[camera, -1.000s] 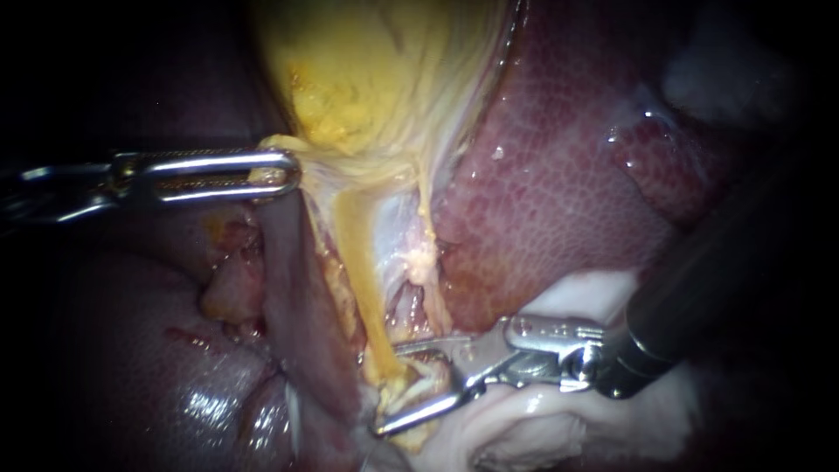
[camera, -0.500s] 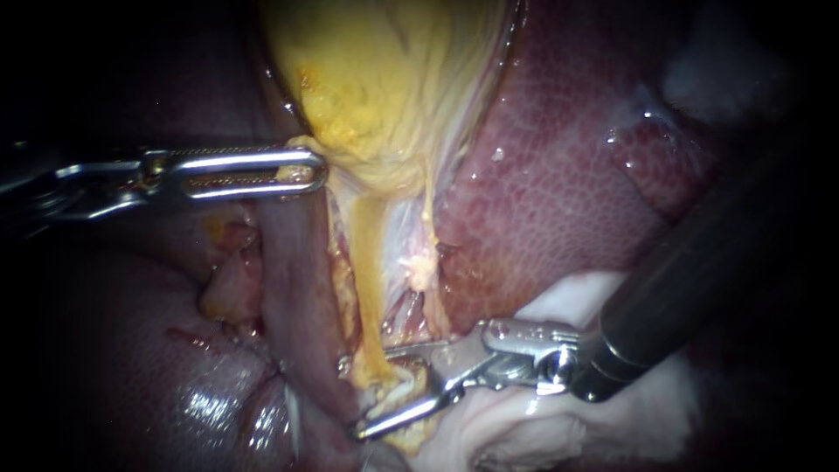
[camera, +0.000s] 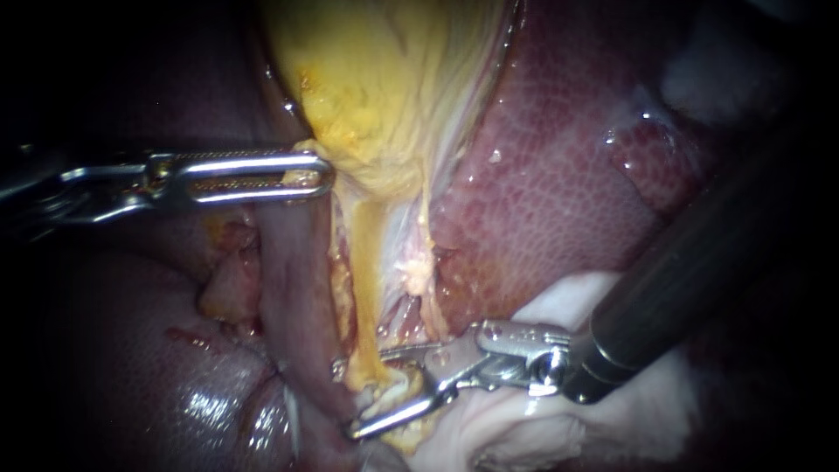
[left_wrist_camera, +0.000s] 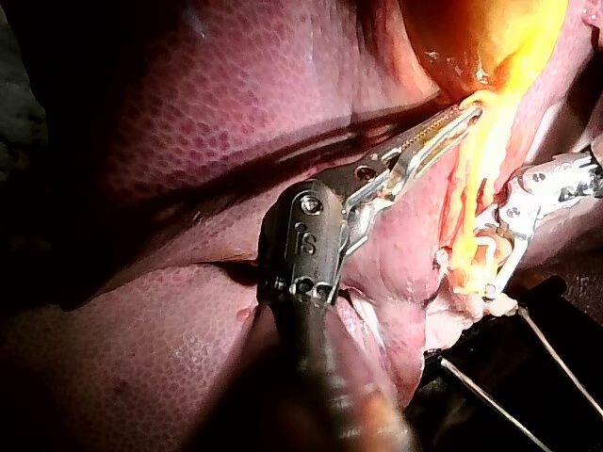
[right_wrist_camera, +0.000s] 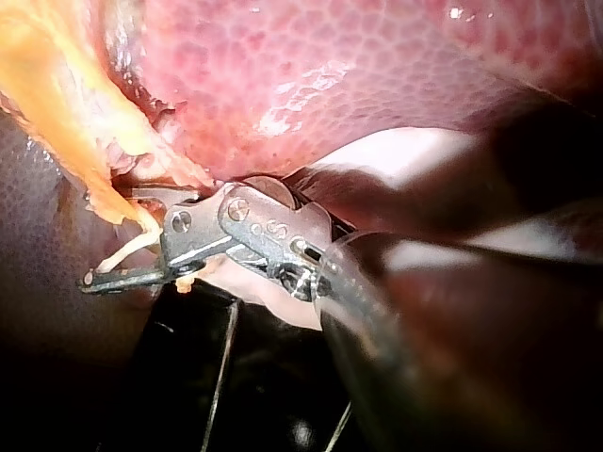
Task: Clipping first clip left tube
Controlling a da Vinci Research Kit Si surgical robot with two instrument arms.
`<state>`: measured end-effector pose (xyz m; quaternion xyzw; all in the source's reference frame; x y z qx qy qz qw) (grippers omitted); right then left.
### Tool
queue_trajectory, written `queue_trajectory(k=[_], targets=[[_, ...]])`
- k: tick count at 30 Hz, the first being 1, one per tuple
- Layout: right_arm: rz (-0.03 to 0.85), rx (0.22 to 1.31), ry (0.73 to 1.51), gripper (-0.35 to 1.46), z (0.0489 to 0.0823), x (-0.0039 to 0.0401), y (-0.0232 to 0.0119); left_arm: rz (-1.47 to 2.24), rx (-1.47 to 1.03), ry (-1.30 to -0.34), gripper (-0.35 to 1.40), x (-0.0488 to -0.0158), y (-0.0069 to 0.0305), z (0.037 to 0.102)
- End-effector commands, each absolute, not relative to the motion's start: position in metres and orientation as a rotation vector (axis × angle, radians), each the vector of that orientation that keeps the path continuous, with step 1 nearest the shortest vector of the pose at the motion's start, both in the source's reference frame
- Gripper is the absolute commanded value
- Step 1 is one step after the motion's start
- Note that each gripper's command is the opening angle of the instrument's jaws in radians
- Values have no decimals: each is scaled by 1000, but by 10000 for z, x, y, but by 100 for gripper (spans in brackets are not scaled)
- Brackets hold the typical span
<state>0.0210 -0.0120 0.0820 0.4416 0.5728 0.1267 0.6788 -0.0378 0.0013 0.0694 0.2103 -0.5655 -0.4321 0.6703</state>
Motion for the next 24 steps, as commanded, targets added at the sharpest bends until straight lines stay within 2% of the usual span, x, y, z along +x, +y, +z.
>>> queue_trajectory(k=[1, 2, 3, 4, 5, 24], targets=[[286, 991, 1290, 47, 822, 209, -119, -973, 474, -1275, -35, -378, 12, 693], [285, 990, 1287, 35, 823, 208, -118, -973, 474, -1275, -35, -378, 12, 692], [279, 1031, 1256, 13, 824, 203, -116, -973, 474, -1275, -35, -378, 11, 692], [285, 1030, 1228, -15, 825, 201, -114, -973, 474, -1275, -35, -378, 11, 691], [296, 1006, 1213, -35, 827, 199, -113, -973, 474, -1275, -35, -378, 11, 691], [295, 1002, 1207, -35, 836, 193, -110, -971, 477, -1275, -35, -374, 10, 690]])
